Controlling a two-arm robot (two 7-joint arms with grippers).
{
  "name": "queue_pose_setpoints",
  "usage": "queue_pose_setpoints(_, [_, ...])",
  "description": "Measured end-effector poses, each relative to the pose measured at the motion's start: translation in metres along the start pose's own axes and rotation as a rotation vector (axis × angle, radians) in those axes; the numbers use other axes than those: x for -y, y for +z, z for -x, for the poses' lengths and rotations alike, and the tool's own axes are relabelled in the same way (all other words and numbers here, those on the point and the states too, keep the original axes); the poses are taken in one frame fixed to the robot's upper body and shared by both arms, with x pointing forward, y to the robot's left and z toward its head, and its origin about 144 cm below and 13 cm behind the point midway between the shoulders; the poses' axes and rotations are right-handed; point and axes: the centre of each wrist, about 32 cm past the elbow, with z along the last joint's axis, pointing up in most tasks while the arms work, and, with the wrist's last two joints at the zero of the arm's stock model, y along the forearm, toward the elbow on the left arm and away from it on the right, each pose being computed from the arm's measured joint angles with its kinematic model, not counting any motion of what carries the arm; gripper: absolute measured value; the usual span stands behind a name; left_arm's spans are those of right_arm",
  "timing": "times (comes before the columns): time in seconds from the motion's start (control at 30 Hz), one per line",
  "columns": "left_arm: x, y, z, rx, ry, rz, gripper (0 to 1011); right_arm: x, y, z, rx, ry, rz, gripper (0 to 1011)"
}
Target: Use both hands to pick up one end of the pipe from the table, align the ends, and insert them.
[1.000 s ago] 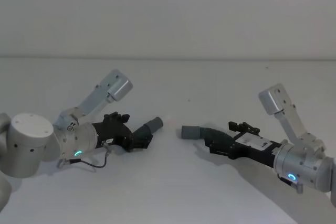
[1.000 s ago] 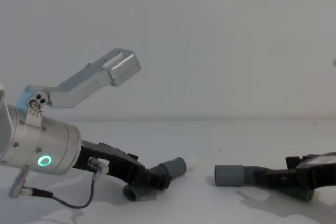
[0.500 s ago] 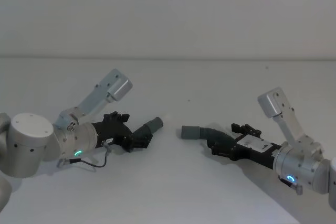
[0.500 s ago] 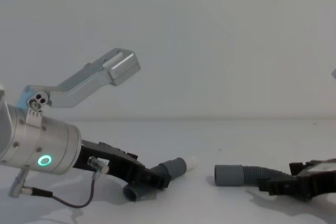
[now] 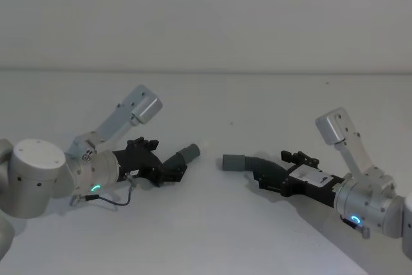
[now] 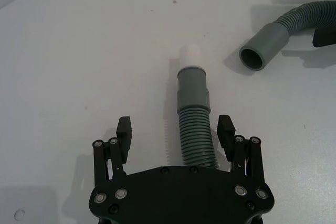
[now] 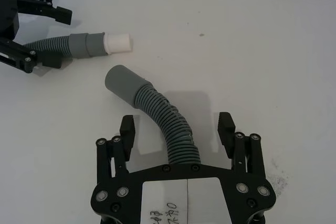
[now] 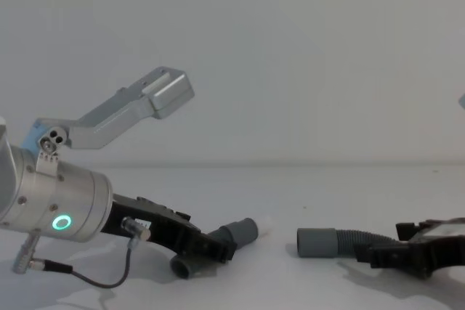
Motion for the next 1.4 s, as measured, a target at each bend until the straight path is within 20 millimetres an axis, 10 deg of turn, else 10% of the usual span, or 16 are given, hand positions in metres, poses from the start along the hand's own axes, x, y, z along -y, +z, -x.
queue_pose_setpoints(0.77, [0.0,0.0,0.0,0.0,0.0,0.0,1000,0.0,-0.0002,0.0002,0.005,0.007,-0.01,292])
queue_pose_setpoints(1.4, [-0.0001,0.0005,-0.0003,0.0,-0.004,-0.002,1000,0.0,-0.0002,0.0003,0.006,0.009,-0.012,268])
